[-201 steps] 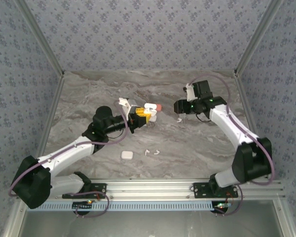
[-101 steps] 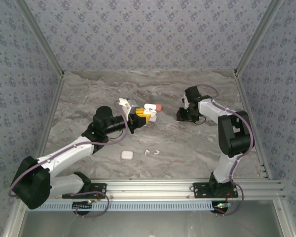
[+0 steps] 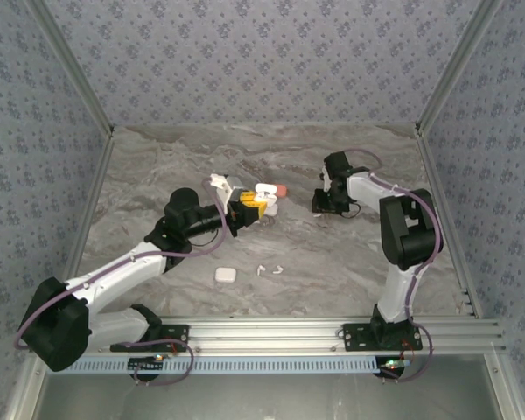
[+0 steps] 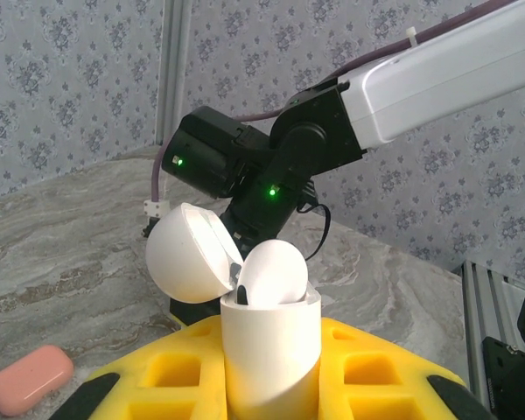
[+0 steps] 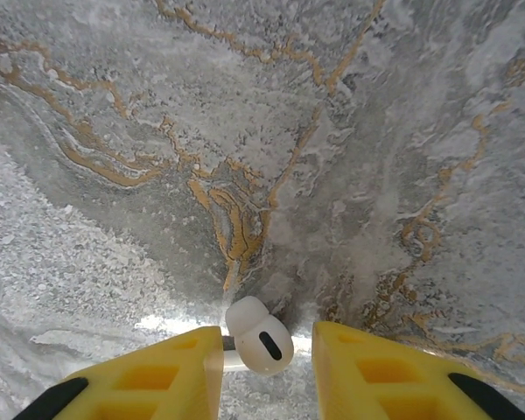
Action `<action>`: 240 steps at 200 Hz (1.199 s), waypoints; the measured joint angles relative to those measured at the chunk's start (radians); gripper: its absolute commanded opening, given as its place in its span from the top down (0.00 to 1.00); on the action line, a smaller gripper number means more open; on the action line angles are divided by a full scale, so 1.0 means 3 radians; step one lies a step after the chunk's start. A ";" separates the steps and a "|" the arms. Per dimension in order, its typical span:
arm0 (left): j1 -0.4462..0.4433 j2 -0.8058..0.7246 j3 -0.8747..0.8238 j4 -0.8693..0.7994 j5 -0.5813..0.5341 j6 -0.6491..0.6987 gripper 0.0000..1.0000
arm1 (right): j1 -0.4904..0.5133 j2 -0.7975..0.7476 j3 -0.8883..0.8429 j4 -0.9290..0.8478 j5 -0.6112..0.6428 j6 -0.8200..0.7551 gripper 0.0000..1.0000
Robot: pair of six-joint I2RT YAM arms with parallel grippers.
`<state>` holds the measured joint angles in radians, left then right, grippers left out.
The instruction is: Insert wireless bluetooth earbuds into charging case
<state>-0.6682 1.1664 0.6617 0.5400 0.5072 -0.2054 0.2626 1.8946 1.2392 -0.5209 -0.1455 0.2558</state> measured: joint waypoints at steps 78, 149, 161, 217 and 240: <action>0.0001 -0.0050 0.0000 -0.0070 -0.0013 0.0024 1.00 | 0.0043 0.0097 0.0061 0.0001 0.0001 -0.0004 0.78; 0.0000 -0.0066 -0.0006 -0.0081 -0.0027 0.0024 1.00 | 0.0107 -0.0148 -0.0027 0.0041 0.0003 -0.0158 0.81; 0.0000 -0.0081 -0.0015 -0.0080 -0.0025 0.0024 1.00 | 0.0128 -0.0380 -0.0094 0.0055 0.0006 -0.0270 0.81; 0.0001 -0.0085 -0.0080 -0.0039 0.0004 0.0009 1.00 | 0.0202 -0.1709 -0.0285 0.0104 -0.0047 -0.0855 0.81; 0.0000 -0.0045 -0.0078 -0.0005 0.0074 -0.0015 1.00 | 0.0328 -0.2135 -0.0319 0.0100 -0.0050 -0.1141 0.80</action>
<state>-0.6682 1.1530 0.6384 0.5385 0.5293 -0.2100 0.3611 1.2541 1.1435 -0.4908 -0.1604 -0.0864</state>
